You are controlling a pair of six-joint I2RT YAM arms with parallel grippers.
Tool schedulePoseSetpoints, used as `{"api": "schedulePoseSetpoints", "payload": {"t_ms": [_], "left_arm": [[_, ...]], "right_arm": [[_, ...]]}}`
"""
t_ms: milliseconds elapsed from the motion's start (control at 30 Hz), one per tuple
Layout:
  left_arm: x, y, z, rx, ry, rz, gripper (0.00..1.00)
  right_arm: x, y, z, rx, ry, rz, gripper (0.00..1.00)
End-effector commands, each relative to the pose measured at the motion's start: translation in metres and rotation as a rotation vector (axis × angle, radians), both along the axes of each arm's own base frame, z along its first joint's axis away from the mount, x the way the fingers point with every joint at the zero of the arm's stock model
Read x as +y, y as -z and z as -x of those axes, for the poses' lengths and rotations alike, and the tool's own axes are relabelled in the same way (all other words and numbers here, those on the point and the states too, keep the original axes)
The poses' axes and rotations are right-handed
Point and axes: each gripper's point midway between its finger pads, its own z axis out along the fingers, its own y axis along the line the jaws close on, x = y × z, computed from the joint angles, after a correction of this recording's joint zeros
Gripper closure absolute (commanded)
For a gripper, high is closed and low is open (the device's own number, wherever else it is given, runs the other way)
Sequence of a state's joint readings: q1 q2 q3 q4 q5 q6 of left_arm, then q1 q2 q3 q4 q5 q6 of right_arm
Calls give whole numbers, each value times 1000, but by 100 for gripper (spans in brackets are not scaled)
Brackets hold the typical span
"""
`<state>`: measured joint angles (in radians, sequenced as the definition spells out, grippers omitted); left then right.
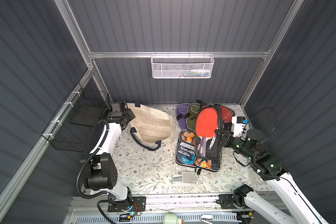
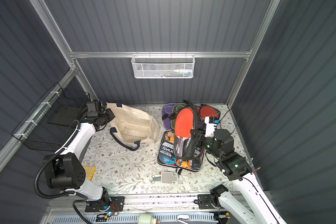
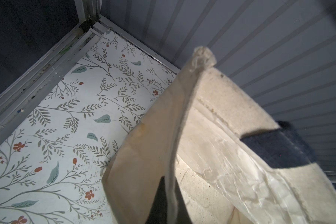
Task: Remove the ping pong set from the canvas bag
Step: Place the ping pong set at the ping pong set.
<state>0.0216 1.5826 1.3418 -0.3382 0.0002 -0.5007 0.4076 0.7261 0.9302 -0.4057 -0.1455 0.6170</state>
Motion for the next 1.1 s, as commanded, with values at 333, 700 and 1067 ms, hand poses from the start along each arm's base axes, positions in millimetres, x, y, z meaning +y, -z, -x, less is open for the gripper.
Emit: {"api": "schedulePoseSetpoints", "payload": {"t_ms": [333, 700, 1067], "left_arm": [[6, -13, -9, -30, 5, -44, 100], [7, -7, -10, -18, 0, -45, 100], [8, -7, -10, -22, -2, -44, 100]], "right_arm": [[-25, -2, -13, 64, -38, -393, 100], [-55, 39, -16, 182, -2, -511, 100], [-74, 96, -10, 295, 84, -357, 100]]}}
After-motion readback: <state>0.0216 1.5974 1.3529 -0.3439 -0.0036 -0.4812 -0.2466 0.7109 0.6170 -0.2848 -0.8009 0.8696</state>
